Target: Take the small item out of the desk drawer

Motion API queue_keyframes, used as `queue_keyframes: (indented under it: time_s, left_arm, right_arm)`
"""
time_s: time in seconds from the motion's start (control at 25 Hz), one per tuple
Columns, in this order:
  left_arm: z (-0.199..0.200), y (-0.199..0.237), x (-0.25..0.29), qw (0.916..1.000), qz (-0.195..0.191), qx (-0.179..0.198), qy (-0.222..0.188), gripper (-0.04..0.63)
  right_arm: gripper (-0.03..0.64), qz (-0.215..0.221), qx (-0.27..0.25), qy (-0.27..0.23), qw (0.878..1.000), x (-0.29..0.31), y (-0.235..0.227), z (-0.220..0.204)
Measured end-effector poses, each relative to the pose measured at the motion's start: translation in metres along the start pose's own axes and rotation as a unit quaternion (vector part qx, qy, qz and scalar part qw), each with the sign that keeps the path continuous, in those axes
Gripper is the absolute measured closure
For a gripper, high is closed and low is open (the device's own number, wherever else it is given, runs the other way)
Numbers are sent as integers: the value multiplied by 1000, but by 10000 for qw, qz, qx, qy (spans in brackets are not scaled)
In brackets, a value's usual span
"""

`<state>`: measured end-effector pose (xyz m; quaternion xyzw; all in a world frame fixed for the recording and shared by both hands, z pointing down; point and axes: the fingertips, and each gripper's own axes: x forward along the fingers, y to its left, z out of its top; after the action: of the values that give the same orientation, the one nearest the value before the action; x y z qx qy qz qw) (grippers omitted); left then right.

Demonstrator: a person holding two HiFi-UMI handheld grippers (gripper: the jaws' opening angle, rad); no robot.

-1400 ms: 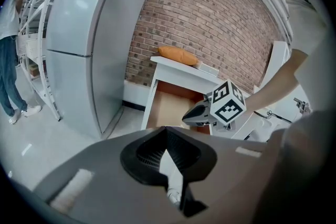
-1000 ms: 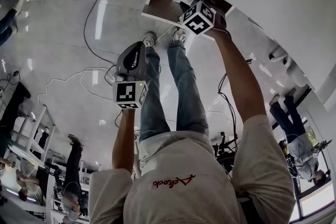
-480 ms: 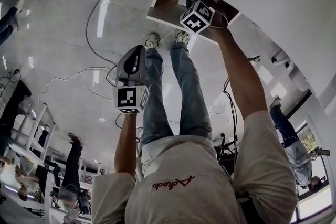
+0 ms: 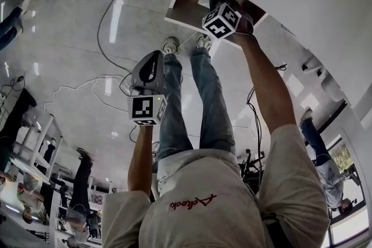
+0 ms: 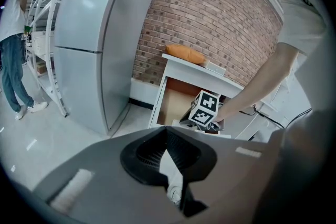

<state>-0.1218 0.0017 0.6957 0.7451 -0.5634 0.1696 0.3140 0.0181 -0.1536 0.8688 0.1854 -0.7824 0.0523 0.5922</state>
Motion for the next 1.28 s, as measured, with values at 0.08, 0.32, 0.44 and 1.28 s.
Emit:
queue_keyframes:
  time_s: [0.08, 0.32, 0.44, 1.28]
  left_arm:
    - [3, -1, -2, 10000, -15, 26, -22, 589]
    - [17, -9, -7, 9998, -116, 118, -102, 589]
    - [29, -13, -9, 9996, -172, 173, -149, 589]
    - [117, -42, -47, 9964, -384, 546, -531, 589]
  right_arm:
    - [604, -82, 13, -79, 9999, -9, 0, 3]
    - [604, -412, 234, -447, 9979, -50, -1, 9]
    - [604, -591, 314, -658, 9956, -77, -2, 12]
    - [604, -1304, 1634, -1910, 9591, -249, 10, 41]
